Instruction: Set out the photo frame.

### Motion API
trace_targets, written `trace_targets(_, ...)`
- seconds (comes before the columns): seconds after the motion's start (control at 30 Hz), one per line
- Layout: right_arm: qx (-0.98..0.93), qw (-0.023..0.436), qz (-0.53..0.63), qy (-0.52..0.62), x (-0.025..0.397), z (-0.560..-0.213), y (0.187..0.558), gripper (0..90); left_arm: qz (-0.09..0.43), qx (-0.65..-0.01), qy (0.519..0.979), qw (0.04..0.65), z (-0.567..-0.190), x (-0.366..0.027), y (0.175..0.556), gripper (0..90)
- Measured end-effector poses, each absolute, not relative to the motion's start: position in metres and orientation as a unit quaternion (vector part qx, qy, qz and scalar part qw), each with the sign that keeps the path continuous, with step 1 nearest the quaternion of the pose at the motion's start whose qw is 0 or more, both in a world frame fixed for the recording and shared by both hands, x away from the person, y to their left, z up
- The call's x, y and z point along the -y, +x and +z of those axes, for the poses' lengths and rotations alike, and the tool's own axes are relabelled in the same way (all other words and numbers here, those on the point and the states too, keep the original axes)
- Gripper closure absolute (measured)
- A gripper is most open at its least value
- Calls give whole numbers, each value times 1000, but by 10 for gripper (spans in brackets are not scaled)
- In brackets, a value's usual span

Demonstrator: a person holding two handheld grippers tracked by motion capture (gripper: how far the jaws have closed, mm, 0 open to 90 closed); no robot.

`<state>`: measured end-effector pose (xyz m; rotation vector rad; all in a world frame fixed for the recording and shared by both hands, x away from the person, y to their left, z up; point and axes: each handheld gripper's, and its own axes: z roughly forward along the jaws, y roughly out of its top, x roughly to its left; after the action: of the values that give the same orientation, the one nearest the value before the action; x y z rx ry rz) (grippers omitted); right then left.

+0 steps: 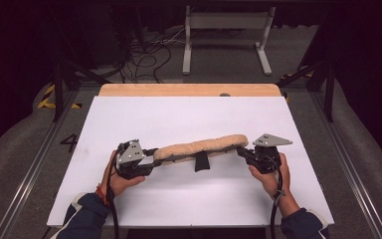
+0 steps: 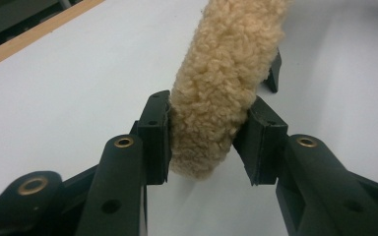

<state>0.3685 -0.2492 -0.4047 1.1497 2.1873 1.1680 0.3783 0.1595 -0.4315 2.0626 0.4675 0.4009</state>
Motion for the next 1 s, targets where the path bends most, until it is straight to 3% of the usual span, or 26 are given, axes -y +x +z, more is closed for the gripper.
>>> trace_targets(1.0, -780, 201, 419, 418, 229, -411, 386, 900, 183, -145, 865, 444, -426, -144, 336, 661)
